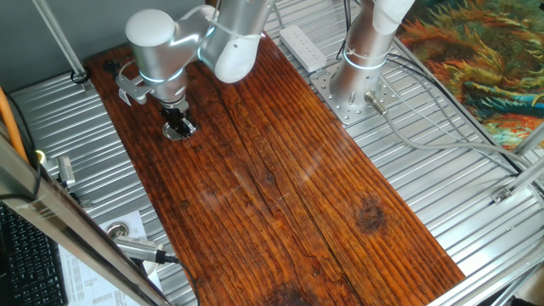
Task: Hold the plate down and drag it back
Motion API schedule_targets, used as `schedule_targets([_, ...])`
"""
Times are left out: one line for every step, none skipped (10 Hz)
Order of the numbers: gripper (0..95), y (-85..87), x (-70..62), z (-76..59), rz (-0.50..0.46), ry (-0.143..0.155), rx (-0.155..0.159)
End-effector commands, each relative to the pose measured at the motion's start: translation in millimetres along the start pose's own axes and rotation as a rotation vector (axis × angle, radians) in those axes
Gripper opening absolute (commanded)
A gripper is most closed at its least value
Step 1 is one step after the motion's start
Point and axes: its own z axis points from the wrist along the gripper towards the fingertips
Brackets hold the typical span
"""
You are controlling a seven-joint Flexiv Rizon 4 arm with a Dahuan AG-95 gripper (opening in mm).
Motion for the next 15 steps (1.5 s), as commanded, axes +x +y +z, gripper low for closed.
schedule_targets([0.0, 1.8, -0.9, 0.4, -0.002, -0.001, 0.0])
schedule_targets([0.0, 2.8, -1.1, 0.4, -0.005, -0.001, 0.003])
schedule_targets([0.0, 3.3, -1.1, 0.4, -0.01, 0.001, 0.009])
schedule_targets([0.0, 3.7, -1.0, 0.5, -0.013, 0.001, 0.007])
schedule_targets([0.0, 4.8, -1.2, 0.5, -0.012, 0.0, 0.006])
schedule_targets([0.0, 7.7, -1.8, 0.7, -0.007, -0.001, 0.007])
schedule_targets([0.0, 9.0, -2.1, 0.9, -0.009, -0.001, 0.012])
schedule_targets([0.0, 9.2, -2.1, 0.9, -0.008, -0.001, 0.012])
schedule_targets([0.0, 10.1, -2.3, 1.1, -0.007, -0.001, 0.01])
schedule_targets([0.0, 13.1, -2.9, 1.6, 0.0, -0.002, 0.008])
schedule_targets([0.0, 14.6, -3.1, 1.8, 0.002, -0.003, 0.011])
schedule_targets([0.0, 15.8, -3.4, 2.0, 0.002, -0.003, 0.012])
schedule_targets([0.0, 16.6, -3.5, 1.7, 0.003, -0.002, 0.011])
schedule_targets([0.0, 18.6, -3.9, 1.4, 0.005, -0.002, 0.011])
schedule_targets([0.0, 20.5, -4.2, 1.5, 0.002, -0.003, 0.019])
